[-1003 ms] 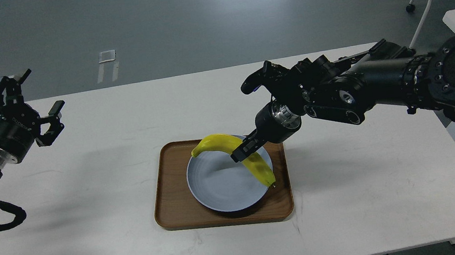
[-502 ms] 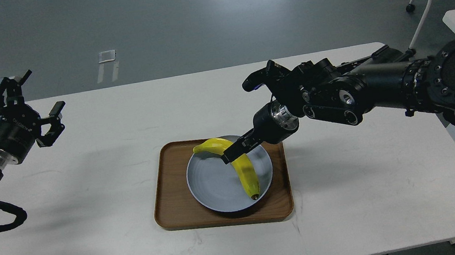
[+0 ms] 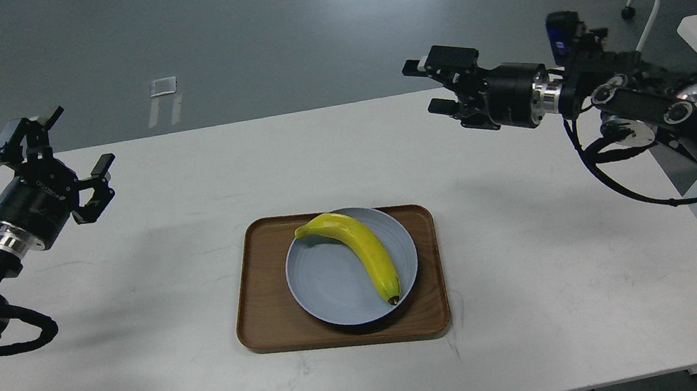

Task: Place banana on plate with both arms
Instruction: 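Withdraw the right gripper away from the plate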

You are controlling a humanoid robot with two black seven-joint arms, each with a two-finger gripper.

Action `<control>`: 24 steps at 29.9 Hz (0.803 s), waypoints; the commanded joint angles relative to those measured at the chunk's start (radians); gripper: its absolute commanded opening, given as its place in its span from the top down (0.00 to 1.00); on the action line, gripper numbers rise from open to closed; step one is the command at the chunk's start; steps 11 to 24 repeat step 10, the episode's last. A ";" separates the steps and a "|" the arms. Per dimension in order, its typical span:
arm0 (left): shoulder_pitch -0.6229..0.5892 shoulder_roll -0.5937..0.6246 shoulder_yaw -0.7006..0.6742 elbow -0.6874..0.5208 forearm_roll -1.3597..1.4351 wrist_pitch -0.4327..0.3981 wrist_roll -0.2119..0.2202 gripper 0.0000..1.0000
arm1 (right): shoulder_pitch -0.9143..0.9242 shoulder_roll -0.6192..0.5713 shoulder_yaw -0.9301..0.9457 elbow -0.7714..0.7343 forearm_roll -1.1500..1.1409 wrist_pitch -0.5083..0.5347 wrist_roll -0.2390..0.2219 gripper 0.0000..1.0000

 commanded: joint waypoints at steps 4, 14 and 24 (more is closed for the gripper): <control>0.006 -0.048 0.003 0.030 0.001 0.000 0.000 0.00 | -0.284 -0.019 0.330 -0.003 0.066 -0.003 0.000 0.02; 0.025 -0.081 0.003 0.056 0.002 0.000 0.000 0.00 | -0.371 -0.013 0.398 0.002 0.108 0.002 0.000 0.01; 0.025 -0.081 0.003 0.056 0.002 0.000 0.000 0.00 | -0.371 -0.013 0.398 0.002 0.108 0.002 0.000 0.01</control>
